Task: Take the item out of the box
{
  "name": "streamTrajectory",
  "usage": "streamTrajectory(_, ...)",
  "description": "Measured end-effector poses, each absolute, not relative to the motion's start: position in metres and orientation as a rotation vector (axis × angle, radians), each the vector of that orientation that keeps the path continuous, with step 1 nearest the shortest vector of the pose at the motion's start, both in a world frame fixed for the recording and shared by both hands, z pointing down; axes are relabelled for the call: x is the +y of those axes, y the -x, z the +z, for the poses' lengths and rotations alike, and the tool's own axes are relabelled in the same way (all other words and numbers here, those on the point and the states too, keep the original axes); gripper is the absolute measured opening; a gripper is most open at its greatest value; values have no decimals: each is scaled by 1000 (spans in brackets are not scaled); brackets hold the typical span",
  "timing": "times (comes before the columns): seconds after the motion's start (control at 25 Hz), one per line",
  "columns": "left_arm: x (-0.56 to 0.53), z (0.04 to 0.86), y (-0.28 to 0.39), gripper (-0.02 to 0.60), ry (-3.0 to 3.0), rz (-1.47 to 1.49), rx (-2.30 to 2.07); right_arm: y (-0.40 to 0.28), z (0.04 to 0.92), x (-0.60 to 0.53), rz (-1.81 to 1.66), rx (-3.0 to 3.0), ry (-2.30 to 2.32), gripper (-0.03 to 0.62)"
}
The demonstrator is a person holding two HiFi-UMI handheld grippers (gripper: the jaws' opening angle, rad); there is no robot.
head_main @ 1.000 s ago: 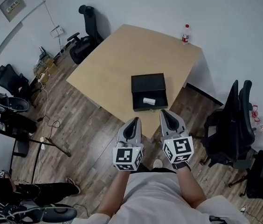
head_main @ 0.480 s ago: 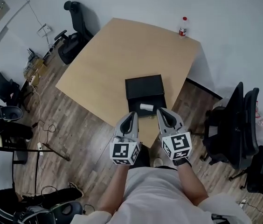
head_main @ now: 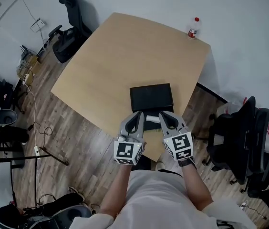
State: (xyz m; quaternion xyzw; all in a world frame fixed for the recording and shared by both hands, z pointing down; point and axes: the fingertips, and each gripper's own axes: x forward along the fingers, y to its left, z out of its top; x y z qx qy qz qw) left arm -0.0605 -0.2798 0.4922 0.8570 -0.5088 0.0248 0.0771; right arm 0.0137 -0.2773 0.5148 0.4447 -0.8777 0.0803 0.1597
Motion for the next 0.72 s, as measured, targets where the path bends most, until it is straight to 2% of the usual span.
streamTrajectory(0.72, -341, 533, 68, 9, -2525, 113, -1434, 18, 648, -300, 233, -2237, -709, 14)
